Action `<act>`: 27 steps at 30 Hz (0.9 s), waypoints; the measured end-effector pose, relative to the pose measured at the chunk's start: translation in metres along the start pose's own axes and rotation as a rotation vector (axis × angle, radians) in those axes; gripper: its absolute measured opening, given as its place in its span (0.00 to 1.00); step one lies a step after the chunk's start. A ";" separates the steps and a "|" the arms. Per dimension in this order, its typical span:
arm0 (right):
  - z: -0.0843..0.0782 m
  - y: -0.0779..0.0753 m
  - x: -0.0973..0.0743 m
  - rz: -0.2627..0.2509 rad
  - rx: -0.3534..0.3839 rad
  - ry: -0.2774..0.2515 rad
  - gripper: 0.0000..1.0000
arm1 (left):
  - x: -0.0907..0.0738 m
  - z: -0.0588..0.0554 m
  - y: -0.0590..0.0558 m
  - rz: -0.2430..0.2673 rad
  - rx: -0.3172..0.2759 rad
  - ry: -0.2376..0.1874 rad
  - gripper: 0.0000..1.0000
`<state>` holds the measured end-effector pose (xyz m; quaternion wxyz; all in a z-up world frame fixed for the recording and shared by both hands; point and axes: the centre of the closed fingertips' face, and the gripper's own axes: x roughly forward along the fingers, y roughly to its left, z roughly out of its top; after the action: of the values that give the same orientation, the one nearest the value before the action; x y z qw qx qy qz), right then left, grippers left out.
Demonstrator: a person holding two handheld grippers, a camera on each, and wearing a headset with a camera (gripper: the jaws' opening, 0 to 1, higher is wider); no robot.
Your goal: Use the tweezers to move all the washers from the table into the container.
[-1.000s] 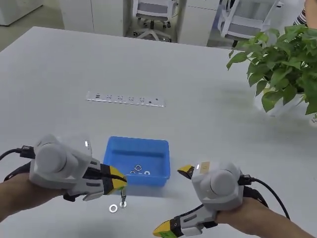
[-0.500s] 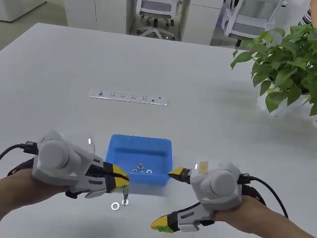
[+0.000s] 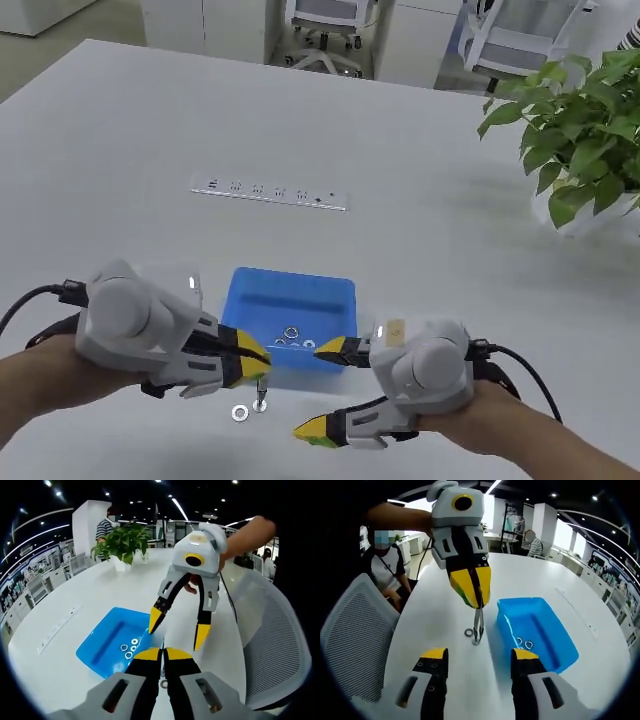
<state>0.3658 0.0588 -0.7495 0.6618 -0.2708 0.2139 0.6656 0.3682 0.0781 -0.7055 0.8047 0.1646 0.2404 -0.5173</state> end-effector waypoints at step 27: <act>0.016 0.000 0.048 0.174 -0.262 0.069 0.17 | -0.004 -0.002 -0.002 -0.019 -0.006 0.007 0.06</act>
<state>0.3651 0.1055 -0.7680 0.5529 -0.3579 0.1707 0.7329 0.3648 0.0811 -0.7054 0.7995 0.1619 0.2461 -0.5235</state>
